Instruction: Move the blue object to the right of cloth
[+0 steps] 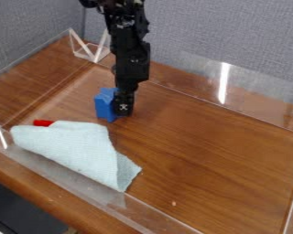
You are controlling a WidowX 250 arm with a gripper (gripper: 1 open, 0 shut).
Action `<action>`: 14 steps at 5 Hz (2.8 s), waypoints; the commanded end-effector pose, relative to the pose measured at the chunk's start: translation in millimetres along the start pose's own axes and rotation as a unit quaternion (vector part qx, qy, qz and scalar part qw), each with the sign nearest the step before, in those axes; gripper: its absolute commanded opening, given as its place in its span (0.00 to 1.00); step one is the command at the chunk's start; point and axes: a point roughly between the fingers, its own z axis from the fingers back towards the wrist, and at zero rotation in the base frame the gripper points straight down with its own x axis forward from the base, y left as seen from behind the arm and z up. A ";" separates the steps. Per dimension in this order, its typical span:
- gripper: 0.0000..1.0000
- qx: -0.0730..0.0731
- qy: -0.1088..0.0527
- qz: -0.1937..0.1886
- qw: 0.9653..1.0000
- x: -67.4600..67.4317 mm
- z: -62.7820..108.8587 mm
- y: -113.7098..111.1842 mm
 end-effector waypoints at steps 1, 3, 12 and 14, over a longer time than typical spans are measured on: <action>0.00 0.022 -0.008 -0.003 1.000 3.5 11.2 6.5; 0.00 0.023 -0.015 -0.006 1.000 5.7 14.2 4.8; 0.00 0.061 -0.015 -0.032 0.998 16.2 65.5 -15.1; 0.00 0.082 -0.028 -0.064 0.994 34.2 99.6 -49.5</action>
